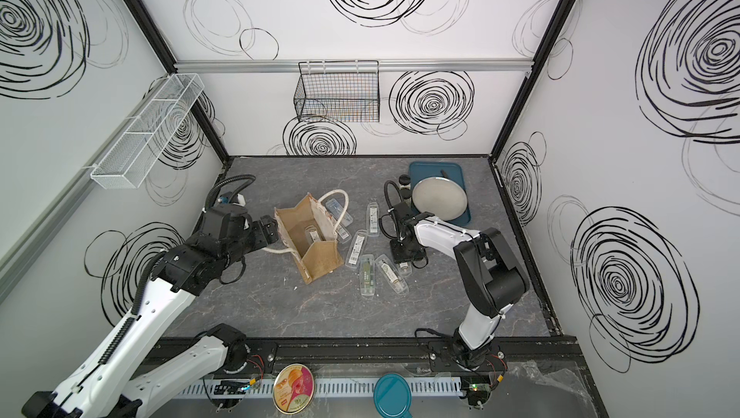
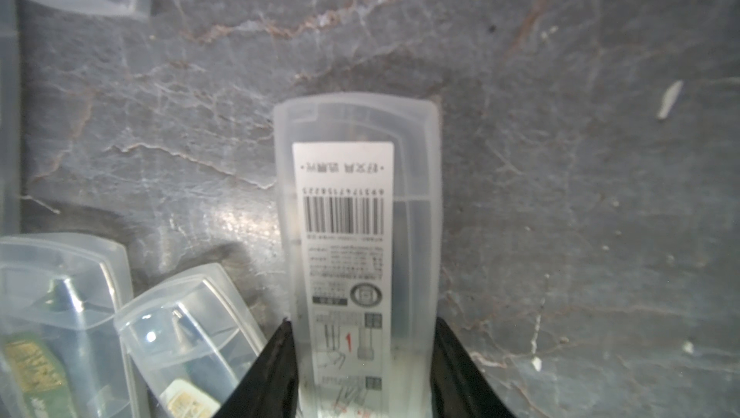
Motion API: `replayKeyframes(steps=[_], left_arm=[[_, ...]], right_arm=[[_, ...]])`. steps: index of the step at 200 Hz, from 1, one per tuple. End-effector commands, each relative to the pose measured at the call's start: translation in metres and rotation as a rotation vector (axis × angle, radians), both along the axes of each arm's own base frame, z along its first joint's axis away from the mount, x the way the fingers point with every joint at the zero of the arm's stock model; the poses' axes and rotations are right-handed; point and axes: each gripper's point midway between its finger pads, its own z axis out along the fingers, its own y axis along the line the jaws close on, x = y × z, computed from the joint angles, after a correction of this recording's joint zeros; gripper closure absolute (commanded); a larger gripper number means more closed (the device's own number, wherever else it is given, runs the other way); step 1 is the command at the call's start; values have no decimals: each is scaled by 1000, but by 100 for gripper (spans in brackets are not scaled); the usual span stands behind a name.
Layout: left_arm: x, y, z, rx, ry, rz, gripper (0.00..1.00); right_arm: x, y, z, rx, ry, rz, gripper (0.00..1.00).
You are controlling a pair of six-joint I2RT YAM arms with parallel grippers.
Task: Put the compass set into the canvas bag
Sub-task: Pick up the compass set at the center of the board, then place the compass set in the canvas bag.
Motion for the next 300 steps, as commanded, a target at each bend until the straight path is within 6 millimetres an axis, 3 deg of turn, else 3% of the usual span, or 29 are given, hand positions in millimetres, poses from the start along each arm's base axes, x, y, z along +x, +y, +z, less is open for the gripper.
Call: replayKeyframes(steps=[1,36,75,112,127,152,188,220,250,300], left_arm=[[6,2,14,-9,-50,-9,12],[10,13,23,8,-59,1,12],[17,21,26,-14,-61,12,12],[19,25,26,-21,-66,27,12],[18,25,23,-37,-63,35,12],[16,23,23,-59,-55,30,12],[14,27,23,-50,-62,44,12],[13,27,25,-56,-72,50,12],[8,31,23,-35,-61,55,12],[3,35,15,-21,-43,64,12]], right_arm=[[-1,-9,11,-34,-24,-28,59],[12,-12,66,-18,-135,-50,61],[23,1,150,77,-281,-27,62],[31,44,222,146,-467,87,62],[33,72,246,175,-517,149,62],[31,130,268,219,-554,285,61],[35,208,260,239,-578,471,61],[40,261,226,258,-530,588,61],[47,279,183,214,-469,614,61],[37,280,115,139,-291,616,61]])
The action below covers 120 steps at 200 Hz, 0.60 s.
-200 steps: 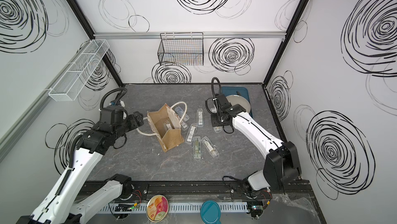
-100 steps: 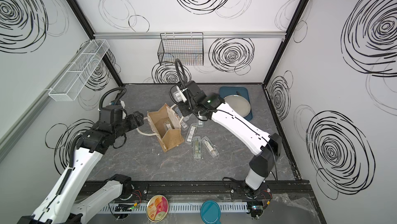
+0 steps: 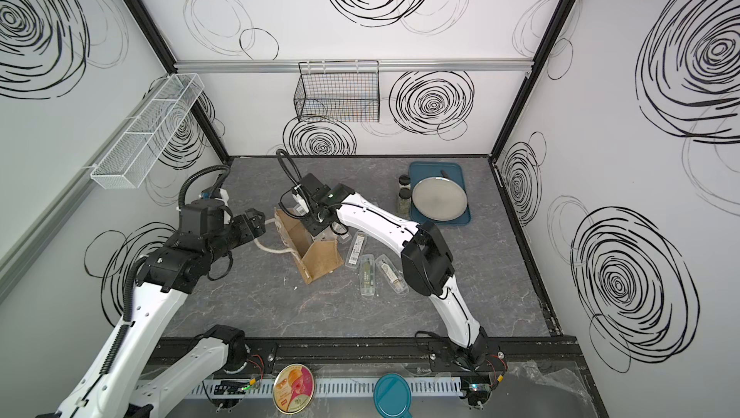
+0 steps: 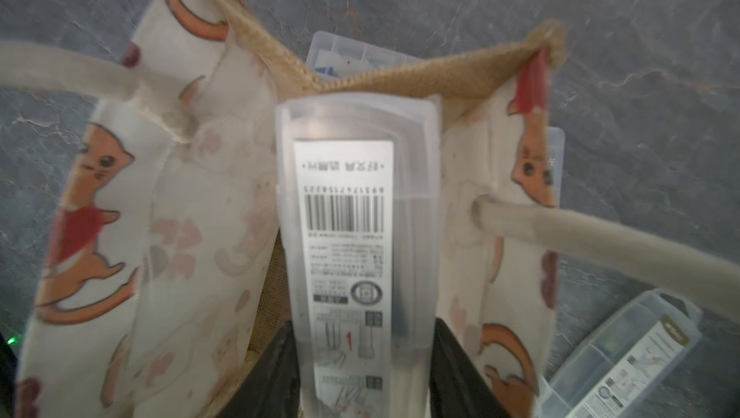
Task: Put the compass set into the canvas bag
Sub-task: Place the compass set in the canvas bag.
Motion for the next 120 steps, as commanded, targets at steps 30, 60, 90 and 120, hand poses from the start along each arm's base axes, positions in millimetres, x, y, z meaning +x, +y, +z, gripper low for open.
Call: replayKeyframes(steps=[30,60,90,120], left_arm=[[-1,5,-6,10,7,16,12],[-4,6,-10,11,12,15,12],[-6,6,-10,9,11,17,12],[-9,6,-6,4,-2,14,12]], right_arm=[[-15,4,-27,-65,78,0,60],[-12,3,-47,-89,103,-42,60],[-6,5,-49,-78,105,-71,53],[-8,6,-15,-48,60,-69,41]])
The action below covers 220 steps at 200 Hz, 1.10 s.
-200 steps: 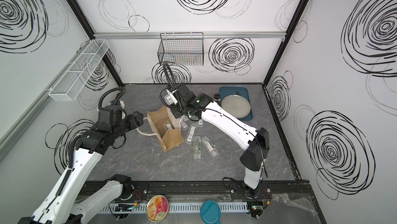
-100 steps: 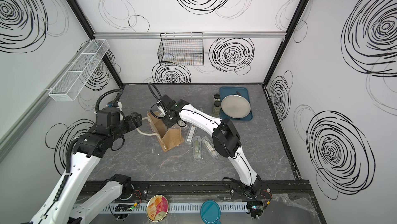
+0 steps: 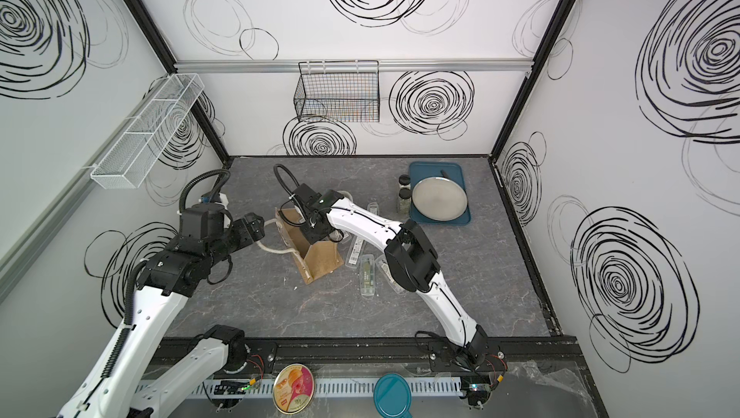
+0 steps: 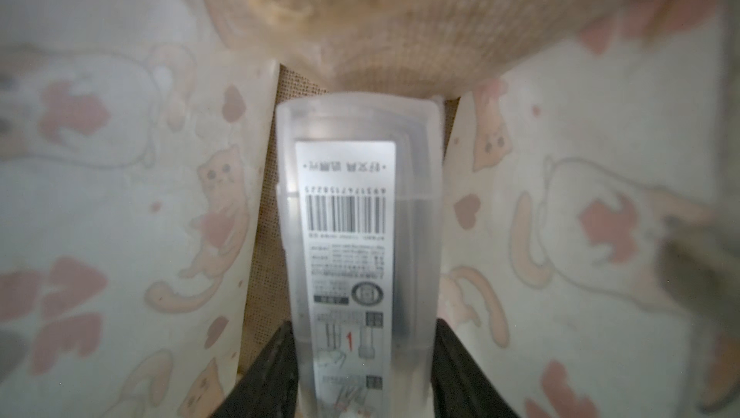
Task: Put the compass set into the canvas bag
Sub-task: Place the compass set in the canvas bag, then pick up the compass set at the center of the board.
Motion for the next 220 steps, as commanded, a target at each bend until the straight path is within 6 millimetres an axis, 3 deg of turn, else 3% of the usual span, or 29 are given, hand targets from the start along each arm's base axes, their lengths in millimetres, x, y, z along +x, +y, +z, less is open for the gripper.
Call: replayKeyframes(steps=[1,28,59,90,111,143,171,191,220], left_arm=[[-3,3,4,1,-20,6,12],[-4,1,1,2,-5,-4,12],[-5,1,1,-3,-7,-6,12],[-5,1,1,-5,-9,0,12],[-4,-1,0,-7,-8,-1,12],[-4,-3,0,-2,-9,-5,12],[-3,-3,0,-3,-11,-2,12],[-2,-5,-1,-9,-14,-5,12],[-3,-9,-3,-6,-11,-9,12]], right_arm=[[-1,0,28,16,-36,-12,41],[-5,-5,79,93,-90,-14,37],[-5,-27,126,147,-154,-29,34],[4,-72,162,167,-233,-108,34],[14,-115,170,155,-295,-202,35],[17,-190,157,161,-280,-354,36],[1,-245,110,115,-200,-451,37],[-17,-261,67,110,-99,-470,38],[-44,-262,17,76,45,-447,37]])
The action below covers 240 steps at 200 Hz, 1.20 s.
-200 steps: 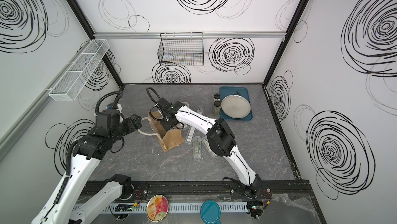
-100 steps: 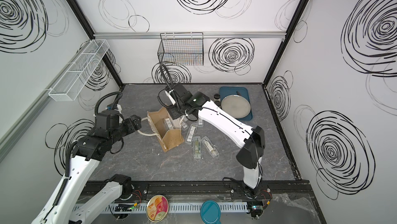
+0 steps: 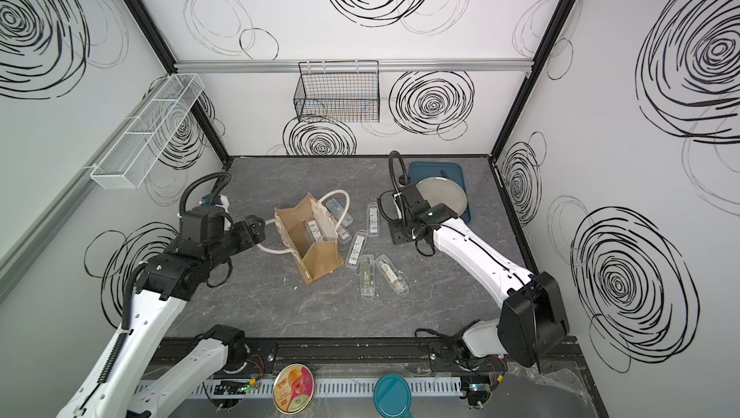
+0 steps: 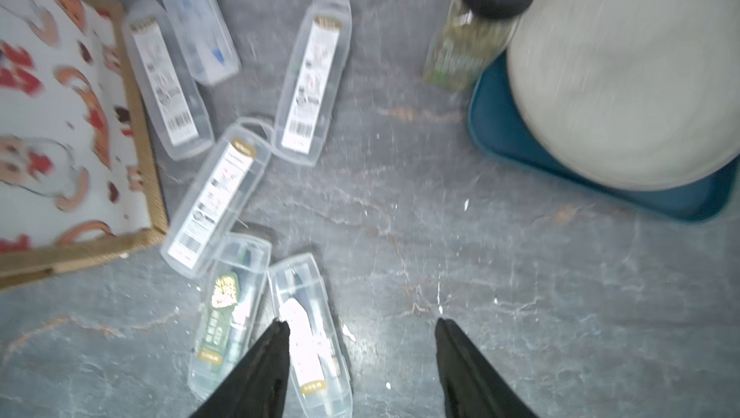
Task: Put the compass set into the canvas bag
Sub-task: Pick up the compass set at the center of the board.
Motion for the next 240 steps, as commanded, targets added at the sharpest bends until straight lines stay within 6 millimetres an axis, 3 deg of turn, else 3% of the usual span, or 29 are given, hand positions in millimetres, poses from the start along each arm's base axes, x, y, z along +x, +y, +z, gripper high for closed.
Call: replayKeyframes(steps=[1,35,72,114,167,208,240], left_arm=[[2,-1,-1,-3,-15,15,12],[1,-2,-2,-2,-16,15,12],[-3,2,1,7,-24,30,12],[-5,3,-1,14,-19,36,12],[-6,3,-5,13,-12,35,12],[-5,3,-7,18,-9,36,12],[-4,2,-6,15,-11,34,12]], right_arm=[[-13,14,-21,74,80,25,37],[-32,18,-70,19,263,20,36],[-37,29,-93,5,307,47,35],[-45,35,-107,-19,353,79,33],[-51,26,-124,-117,382,57,33],[-46,12,-124,-171,359,13,31],[-44,11,-108,-147,330,0,30]])
